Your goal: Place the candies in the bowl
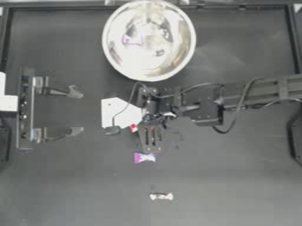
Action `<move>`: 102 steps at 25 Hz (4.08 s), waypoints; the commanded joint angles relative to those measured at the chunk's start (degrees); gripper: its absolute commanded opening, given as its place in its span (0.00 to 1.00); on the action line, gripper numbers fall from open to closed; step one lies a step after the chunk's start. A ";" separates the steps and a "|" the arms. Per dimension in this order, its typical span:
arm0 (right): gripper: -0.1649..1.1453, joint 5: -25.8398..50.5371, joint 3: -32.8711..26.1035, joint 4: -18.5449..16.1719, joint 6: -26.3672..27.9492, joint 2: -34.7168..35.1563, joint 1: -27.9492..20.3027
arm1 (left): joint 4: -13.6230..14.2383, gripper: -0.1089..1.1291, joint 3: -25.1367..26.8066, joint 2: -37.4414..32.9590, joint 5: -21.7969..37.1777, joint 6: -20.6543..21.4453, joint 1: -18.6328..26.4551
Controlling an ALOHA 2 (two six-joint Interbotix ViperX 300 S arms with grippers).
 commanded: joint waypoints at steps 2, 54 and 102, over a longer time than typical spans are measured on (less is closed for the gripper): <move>0.85 0.62 -2.11 -1.76 0.53 -0.26 -0.35 | -0.18 0.91 -0.62 -0.09 -0.18 -0.09 0.00; 0.36 -27.69 17.75 -2.02 3.08 -26.98 -13.54 | -0.26 0.91 -0.26 -1.49 -0.09 -0.09 -0.35; 0.88 -42.28 27.86 -3.96 2.46 -37.27 -15.29 | -1.23 0.91 -0.53 -1.05 1.41 0.00 -0.35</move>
